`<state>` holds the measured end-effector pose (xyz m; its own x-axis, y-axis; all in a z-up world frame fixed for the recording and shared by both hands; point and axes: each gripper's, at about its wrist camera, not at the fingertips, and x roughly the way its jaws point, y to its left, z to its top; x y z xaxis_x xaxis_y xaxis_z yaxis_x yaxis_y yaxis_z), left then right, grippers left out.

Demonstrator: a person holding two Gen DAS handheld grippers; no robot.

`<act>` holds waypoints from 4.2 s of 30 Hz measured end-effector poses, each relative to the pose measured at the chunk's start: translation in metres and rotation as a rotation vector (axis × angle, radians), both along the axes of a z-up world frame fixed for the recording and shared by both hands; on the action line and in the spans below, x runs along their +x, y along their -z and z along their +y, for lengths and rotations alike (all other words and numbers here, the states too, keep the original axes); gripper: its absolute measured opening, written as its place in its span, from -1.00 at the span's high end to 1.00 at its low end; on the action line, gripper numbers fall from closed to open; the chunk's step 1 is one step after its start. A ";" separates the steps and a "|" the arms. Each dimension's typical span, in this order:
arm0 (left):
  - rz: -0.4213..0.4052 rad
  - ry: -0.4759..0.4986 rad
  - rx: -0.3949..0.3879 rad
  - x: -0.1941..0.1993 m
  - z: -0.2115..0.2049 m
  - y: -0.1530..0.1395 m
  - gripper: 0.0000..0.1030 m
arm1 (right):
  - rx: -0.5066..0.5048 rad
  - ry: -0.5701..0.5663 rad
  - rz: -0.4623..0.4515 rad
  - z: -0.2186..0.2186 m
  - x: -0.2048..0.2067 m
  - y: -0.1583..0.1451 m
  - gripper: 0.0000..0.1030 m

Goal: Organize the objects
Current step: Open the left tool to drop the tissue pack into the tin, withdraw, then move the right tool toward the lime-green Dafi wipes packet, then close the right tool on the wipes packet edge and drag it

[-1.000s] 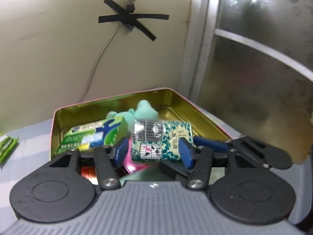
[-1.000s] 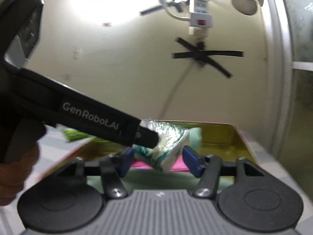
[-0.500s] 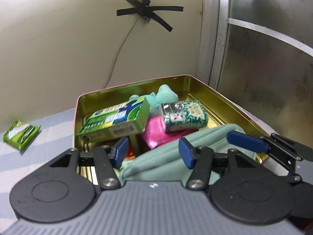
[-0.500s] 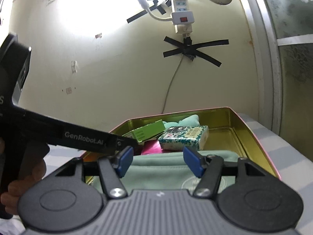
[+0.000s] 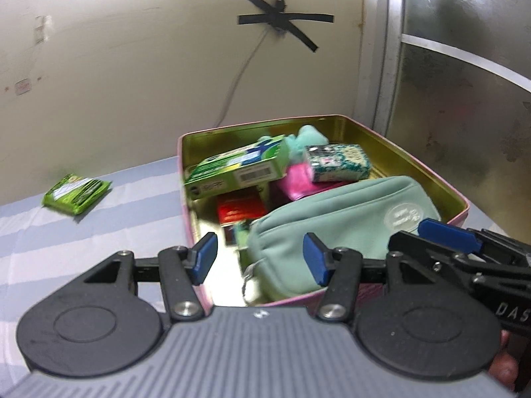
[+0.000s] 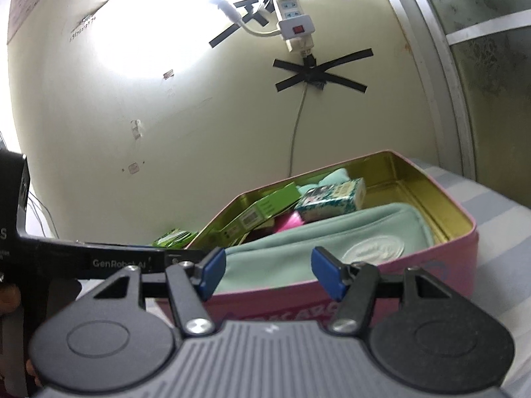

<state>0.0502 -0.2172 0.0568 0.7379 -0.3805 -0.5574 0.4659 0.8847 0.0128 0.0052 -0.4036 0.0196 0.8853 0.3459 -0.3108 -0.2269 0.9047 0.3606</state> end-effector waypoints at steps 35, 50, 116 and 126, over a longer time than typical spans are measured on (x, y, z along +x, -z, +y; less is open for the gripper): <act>-0.024 -0.284 0.004 0.026 0.158 0.040 -0.33 | -0.165 -0.199 0.045 0.143 -0.007 -0.007 -0.15; 0.010 -0.404 0.006 0.061 0.209 0.063 -0.33 | -0.249 -0.276 0.091 0.191 0.017 0.006 -0.24; 0.122 -0.490 -0.273 0.077 0.278 0.064 -0.45 | -0.689 -0.405 0.136 0.396 0.248 0.049 0.71; 0.123 -0.511 -0.267 0.081 0.281 0.066 -0.45 | -0.797 -0.376 0.067 0.401 0.219 0.052 0.79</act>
<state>0.1311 0.0639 -0.0092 0.8009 -0.1327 -0.5839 -0.0361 0.9627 -0.2682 0.2241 -0.0022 -0.0321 0.7278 0.2685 -0.6311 -0.5610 0.7623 -0.3226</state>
